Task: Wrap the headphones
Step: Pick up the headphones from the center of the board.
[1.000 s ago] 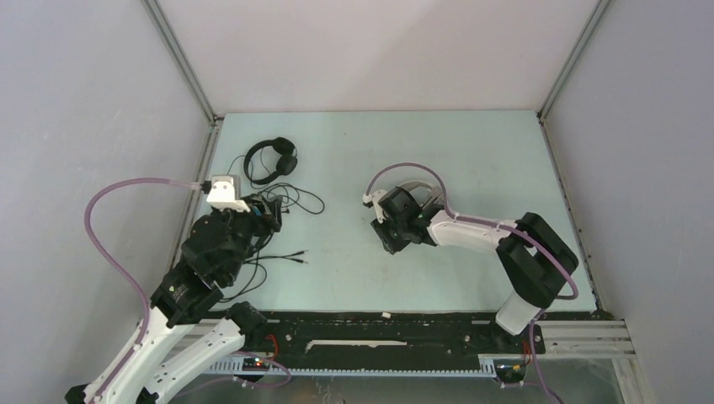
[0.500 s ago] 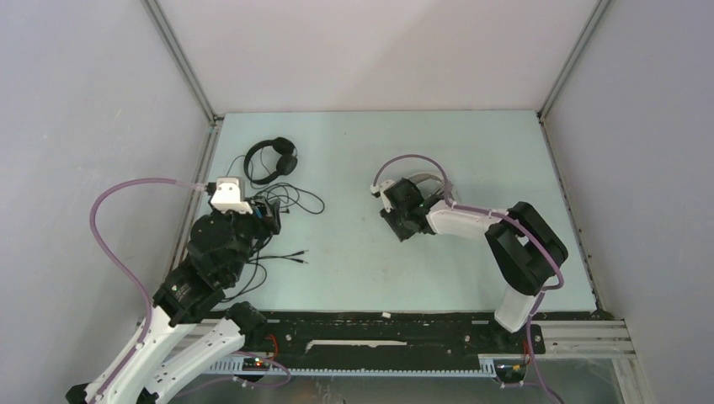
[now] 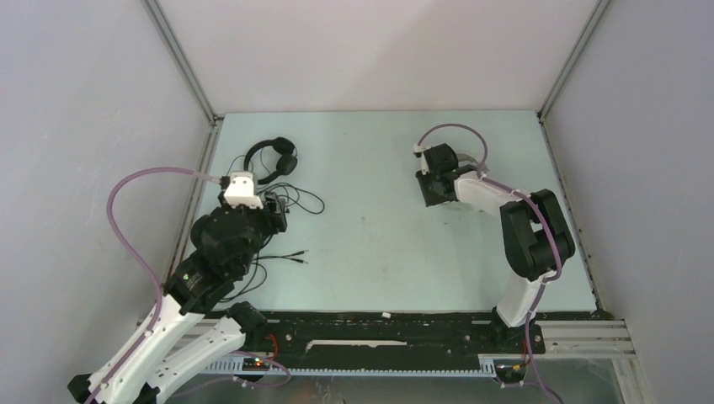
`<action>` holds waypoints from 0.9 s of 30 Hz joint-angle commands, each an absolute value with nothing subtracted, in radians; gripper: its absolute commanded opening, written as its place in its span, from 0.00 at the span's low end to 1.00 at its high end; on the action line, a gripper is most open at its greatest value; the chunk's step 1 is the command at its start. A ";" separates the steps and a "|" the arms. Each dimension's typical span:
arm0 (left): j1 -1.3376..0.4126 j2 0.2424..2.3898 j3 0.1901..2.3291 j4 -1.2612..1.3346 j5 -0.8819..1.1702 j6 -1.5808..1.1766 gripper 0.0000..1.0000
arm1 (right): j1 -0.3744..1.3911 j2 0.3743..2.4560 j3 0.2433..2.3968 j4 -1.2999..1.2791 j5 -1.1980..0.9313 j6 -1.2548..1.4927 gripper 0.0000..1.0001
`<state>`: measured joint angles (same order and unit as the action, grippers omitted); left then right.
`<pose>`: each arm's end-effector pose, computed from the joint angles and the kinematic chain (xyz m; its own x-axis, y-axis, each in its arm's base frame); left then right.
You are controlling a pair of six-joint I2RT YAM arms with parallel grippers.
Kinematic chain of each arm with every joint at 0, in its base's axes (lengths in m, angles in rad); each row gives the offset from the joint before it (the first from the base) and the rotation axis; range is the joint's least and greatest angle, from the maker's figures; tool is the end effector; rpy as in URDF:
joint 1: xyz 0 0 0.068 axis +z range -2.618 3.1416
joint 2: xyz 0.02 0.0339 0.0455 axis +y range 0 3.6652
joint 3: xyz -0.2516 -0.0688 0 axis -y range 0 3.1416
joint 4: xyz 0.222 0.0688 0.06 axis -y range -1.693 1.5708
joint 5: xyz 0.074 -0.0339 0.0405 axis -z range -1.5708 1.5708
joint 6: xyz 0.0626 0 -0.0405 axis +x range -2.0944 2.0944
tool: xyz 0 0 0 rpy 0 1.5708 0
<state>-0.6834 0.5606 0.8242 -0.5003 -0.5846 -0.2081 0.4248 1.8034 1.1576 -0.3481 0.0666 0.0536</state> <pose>0.1213 -0.0542 0.3335 -0.2008 -0.0587 -0.9779 0.0706 0.9947 -0.0742 0.3350 0.1470 0.1583 -0.7828 -0.2954 -0.5476 -0.3367 0.9412 -0.0265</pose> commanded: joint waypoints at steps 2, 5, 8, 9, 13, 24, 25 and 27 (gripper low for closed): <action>-0.654 0.628 0.841 -0.512 -0.609 -0.216 0.70 | 0.348 1.815 1.203 -0.376 0.023 0.079 0.31; -0.626 0.666 0.841 -0.515 -0.607 -0.261 0.74 | 0.356 1.799 1.207 -0.367 -0.045 0.072 0.34; -0.577 0.729 0.849 -0.533 -0.585 -0.311 0.77 | 0.387 1.768 1.218 -0.377 -0.074 0.082 0.36; -0.553 0.763 0.855 -0.544 -0.557 -0.330 0.78 | 0.394 1.752 1.219 -0.378 -0.087 0.093 0.37; -0.421 0.835 0.861 -0.517 -0.364 -0.405 0.78 | 0.431 1.675 1.220 -0.391 -0.156 0.117 0.39; -0.208 1.174 1.067 -0.360 -0.320 -0.234 0.84 | 0.564 1.350 1.132 -0.379 -0.264 0.199 0.50; -0.181 1.240 1.117 -0.375 -0.335 -0.283 0.83 | 0.577 1.304 1.113 -0.366 -0.267 0.205 0.50; -0.120 1.380 1.216 -0.422 -0.393 -0.439 0.77 | 0.593 1.220 1.078 -0.338 -0.260 0.232 0.50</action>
<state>-0.2161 1.1858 1.0229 -0.4404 -0.3149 -0.2901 0.5613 1.3697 1.1297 -0.3927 -0.2234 0.1745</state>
